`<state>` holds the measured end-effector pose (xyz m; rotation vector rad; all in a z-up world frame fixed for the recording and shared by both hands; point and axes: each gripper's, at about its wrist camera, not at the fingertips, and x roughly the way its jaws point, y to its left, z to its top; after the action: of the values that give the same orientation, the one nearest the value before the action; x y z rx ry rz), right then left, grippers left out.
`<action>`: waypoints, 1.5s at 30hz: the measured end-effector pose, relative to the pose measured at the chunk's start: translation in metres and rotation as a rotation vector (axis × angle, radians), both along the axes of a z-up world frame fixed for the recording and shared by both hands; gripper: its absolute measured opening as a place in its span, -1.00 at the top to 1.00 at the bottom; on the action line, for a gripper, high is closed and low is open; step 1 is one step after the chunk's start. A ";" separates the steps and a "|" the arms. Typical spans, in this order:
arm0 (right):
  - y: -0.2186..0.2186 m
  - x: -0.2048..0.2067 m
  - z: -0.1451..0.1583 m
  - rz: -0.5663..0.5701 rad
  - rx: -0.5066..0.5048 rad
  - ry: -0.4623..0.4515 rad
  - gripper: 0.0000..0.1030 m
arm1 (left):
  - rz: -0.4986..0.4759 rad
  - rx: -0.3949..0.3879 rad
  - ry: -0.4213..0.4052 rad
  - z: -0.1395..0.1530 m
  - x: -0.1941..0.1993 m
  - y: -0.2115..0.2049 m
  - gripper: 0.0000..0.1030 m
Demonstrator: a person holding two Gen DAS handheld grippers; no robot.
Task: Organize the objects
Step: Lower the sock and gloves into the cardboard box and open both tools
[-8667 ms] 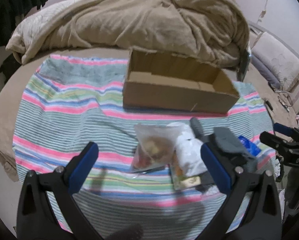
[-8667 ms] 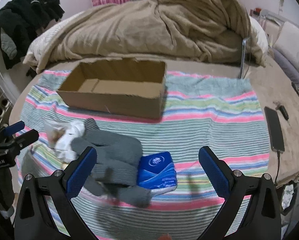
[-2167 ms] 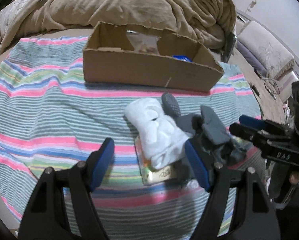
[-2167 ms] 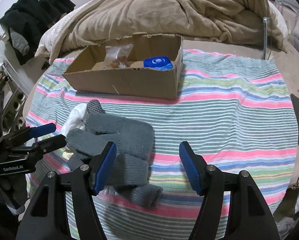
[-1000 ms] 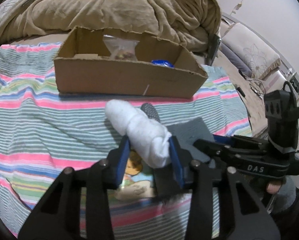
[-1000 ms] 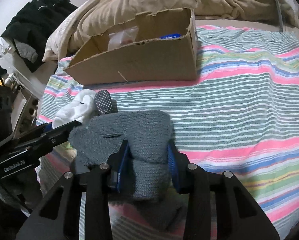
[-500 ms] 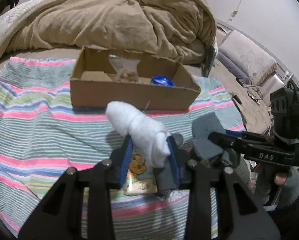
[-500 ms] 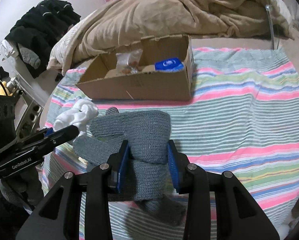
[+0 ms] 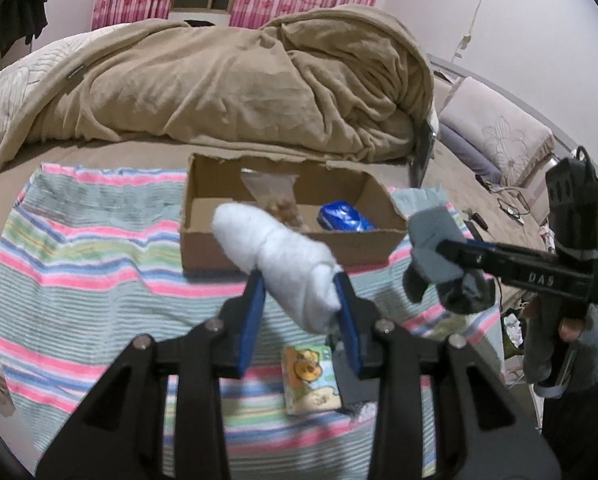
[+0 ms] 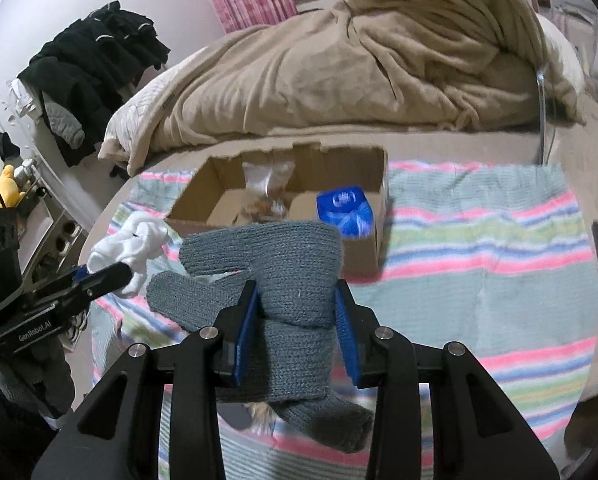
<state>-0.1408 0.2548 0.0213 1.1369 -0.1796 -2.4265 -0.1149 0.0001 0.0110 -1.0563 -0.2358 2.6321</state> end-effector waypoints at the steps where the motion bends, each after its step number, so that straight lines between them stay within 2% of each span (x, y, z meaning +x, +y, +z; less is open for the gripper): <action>1: -0.001 -0.002 0.002 0.000 0.000 0.005 0.25 | -0.001 -0.001 0.004 0.001 -0.002 -0.001 0.30; 8: -0.013 -0.026 0.014 0.006 -0.002 0.037 0.25 | 0.000 -0.016 0.039 0.010 -0.024 -0.007 0.30; 20: -0.030 -0.064 0.011 0.019 -0.008 0.042 0.25 | -0.020 -0.045 0.066 0.006 -0.064 -0.009 0.29; 35: -0.048 -0.109 -0.015 0.037 -0.022 -0.017 0.24 | -0.015 -0.039 0.038 -0.016 -0.103 -0.012 0.27; 45: -0.059 -0.131 -0.033 0.038 -0.017 -0.036 0.24 | -0.029 -0.024 -0.019 -0.036 -0.122 -0.011 0.27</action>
<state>-0.2723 0.1953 -0.0117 1.1661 -0.1885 -2.3683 -0.2372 -0.0109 -0.0250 -1.0840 -0.1925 2.6069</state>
